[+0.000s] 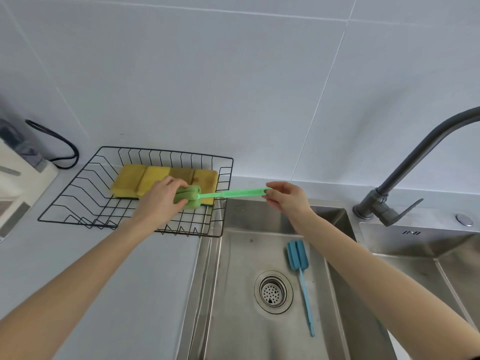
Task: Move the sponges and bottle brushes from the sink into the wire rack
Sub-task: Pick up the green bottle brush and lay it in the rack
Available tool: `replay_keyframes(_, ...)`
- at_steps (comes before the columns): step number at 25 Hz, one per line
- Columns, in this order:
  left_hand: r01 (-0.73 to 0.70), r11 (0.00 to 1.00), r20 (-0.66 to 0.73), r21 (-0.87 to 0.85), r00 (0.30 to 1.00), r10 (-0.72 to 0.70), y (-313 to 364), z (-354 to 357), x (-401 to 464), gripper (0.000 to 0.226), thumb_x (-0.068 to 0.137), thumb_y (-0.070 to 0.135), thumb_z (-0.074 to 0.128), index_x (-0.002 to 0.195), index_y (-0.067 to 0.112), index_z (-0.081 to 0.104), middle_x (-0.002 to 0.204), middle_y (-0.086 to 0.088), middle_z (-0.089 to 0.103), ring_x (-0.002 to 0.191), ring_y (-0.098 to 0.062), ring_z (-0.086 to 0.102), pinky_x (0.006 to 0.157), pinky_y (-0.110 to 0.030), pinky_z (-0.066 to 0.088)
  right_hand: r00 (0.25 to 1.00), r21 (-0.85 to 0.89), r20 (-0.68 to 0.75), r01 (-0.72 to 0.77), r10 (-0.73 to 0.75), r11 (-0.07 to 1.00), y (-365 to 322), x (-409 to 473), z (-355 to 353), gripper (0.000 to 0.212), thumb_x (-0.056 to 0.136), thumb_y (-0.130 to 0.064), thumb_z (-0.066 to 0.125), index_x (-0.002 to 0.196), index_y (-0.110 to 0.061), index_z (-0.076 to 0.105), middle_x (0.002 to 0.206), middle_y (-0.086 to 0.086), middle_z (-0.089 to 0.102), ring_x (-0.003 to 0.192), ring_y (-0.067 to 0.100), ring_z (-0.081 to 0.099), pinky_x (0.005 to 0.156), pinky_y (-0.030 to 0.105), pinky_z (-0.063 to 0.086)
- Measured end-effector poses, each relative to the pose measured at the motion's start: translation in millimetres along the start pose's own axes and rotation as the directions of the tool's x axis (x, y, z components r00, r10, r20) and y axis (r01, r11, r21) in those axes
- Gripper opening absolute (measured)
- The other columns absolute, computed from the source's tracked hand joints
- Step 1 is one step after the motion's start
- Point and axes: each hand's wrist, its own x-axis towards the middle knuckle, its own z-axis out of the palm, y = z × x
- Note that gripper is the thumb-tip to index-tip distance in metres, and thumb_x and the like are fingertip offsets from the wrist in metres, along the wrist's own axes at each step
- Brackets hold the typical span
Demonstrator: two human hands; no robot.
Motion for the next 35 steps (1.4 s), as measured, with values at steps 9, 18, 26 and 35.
replay_keyframes(9,0.060,0.998,0.115,-0.029,0.992,-0.056,-24,37,32,0.035,0.086,0.024,0.060,0.117,0.012,0.054,0.119,-0.008,0.058,0.104,-0.024,0.057,0.084,-0.035,0.049,0.999,-0.140,-0.042,0.000,-0.006,0.990,2,50,24,0.013,0.090,-0.002,0.054,0.095,-0.012,0.061,0.076,-0.003,0.062,0.069,0.006,0.062,0.060,0.007,0.053)
replay_keyframes(18,0.075,0.997,0.131,-0.012,0.989,-0.073,-28,58,44,0.037,0.084,0.025,0.062,0.116,0.010,0.051,0.119,-0.011,0.055,0.104,-0.026,0.056,0.082,-0.039,0.052,0.998,-0.150,-0.059,-0.017,0.008,0.988,15,60,26,0.015,0.091,-0.002,0.052,0.098,-0.013,0.059,0.079,-0.002,0.062,0.073,0.008,0.062,0.067,0.014,0.054)
replay_keyframes(26,0.075,0.997,0.252,0.002,0.965,-0.073,-21,45,37,0.056,0.083,0.027,0.062,0.132,0.012,0.041,0.131,-0.012,0.049,0.116,-0.029,0.050,0.096,-0.045,0.046,0.999,-0.325,-0.038,-0.043,0.033,0.945,13,43,23,0.033,0.090,-0.013,0.055,0.122,-0.012,0.055,0.102,0.004,0.060,0.090,0.021,0.057,0.094,0.039,0.051)
replay_keyframes(35,-0.116,0.992,0.133,-0.051,0.984,0.122,43,4,15,0.049,0.088,0.026,0.054,0.134,0.015,0.041,0.139,-0.006,0.047,0.119,-0.024,0.051,0.095,-0.040,0.047,0.999,-0.575,-0.031,-0.038,0.024,0.817,1,-7,-20,0.045,0.093,-0.019,0.048,0.138,-0.014,0.041,0.135,0.009,0.055,0.120,0.026,0.053,0.096,0.031,0.040)
